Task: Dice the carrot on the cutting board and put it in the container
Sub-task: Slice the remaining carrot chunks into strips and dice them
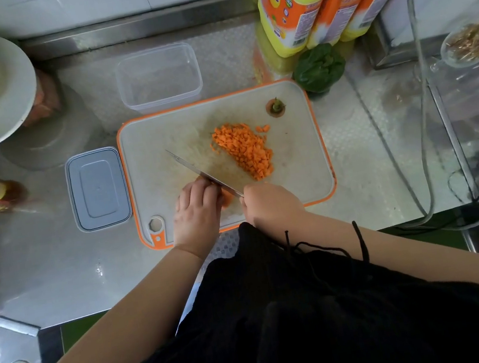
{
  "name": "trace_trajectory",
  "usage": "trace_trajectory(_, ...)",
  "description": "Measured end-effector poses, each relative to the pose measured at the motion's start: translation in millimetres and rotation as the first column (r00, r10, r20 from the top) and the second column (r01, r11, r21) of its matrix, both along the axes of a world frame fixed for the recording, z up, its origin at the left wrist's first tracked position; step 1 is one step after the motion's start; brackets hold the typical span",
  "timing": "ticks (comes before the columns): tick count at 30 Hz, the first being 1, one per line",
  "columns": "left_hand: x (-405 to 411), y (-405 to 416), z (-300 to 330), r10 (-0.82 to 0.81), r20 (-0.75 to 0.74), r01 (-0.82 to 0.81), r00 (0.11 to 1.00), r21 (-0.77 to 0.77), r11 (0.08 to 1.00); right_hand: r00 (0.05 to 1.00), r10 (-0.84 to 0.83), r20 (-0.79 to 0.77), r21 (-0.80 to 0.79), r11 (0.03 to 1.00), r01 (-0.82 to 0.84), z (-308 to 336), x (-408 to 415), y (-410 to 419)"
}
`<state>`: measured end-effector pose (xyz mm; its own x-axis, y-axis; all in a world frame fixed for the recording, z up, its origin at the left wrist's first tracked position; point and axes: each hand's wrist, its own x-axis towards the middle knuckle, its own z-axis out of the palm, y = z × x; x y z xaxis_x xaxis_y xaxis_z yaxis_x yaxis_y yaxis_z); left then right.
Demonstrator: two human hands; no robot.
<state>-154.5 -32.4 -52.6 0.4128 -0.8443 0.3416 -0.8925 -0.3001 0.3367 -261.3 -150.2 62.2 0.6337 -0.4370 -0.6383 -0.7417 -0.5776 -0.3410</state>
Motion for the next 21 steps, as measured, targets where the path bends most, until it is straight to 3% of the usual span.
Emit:
trace_trajectory(12,-1,1,-10,0.010,0.030,-0.009,1.000,-0.010,1.000,1.000,-0.020,0.007,-0.020,1.000,0.020,0,16,2)
trace_trajectory(18,-4,1,-10,0.022,0.046,-0.021,0.999,-0.021,1.000,0.995,-0.014,-0.097,0.002,1.000,0.015,-2,2,2)
trace_trajectory(21,-5,1,-10,0.033,0.043,-0.033,0.999,-0.009,0.999,0.996,-0.035,-0.077,-0.002,0.999,0.035,-2,7,5)
